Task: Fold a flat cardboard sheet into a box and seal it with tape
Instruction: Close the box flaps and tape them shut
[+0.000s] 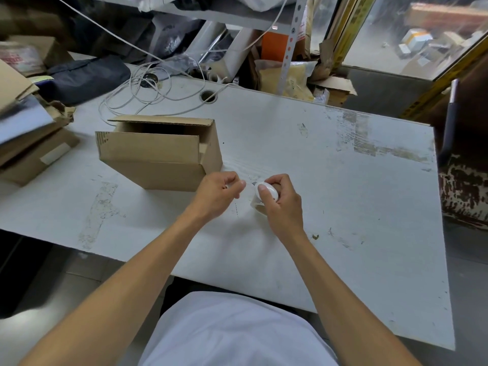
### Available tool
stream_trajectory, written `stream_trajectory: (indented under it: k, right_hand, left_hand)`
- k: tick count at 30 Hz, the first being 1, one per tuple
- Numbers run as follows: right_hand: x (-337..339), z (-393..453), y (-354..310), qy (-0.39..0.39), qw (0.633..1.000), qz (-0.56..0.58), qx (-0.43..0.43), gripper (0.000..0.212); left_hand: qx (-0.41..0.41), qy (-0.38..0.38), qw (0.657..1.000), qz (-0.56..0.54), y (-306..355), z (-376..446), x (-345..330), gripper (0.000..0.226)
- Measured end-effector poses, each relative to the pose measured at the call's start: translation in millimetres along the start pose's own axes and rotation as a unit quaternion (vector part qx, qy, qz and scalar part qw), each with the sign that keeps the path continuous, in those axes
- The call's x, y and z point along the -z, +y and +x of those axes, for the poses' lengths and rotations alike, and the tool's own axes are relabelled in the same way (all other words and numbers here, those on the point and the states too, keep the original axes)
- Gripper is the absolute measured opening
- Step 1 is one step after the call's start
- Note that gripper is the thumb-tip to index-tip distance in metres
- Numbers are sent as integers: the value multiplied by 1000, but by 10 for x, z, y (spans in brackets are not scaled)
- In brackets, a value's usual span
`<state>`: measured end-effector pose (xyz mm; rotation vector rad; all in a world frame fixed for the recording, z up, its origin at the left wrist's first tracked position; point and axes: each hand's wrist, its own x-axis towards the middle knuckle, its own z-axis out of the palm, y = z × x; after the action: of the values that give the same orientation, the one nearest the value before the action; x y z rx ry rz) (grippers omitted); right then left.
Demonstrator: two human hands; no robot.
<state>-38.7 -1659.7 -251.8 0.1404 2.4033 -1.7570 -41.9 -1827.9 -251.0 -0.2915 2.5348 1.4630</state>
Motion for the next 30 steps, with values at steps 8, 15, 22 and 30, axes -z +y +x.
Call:
stream_trajectory:
  k: [8,15,22,30]
  right_hand:
    - [2,8,29,-13,1000,-24,4,12]
    - [26,28,59,-42,999,-5,-7,10]
    - [-33,60,28,13,994,94,-51,8]
    - [-8,79,46,-39,999,4,-21,11]
  left_hand:
    - [-28,-7,999,33,25,57,36,35]
    - [-28,-5,999,20,161,141,2,33]
    - [-14,-9,1000,9,95,90,3,35]
    - [-9,-8,1000,23,120,77,26,35]
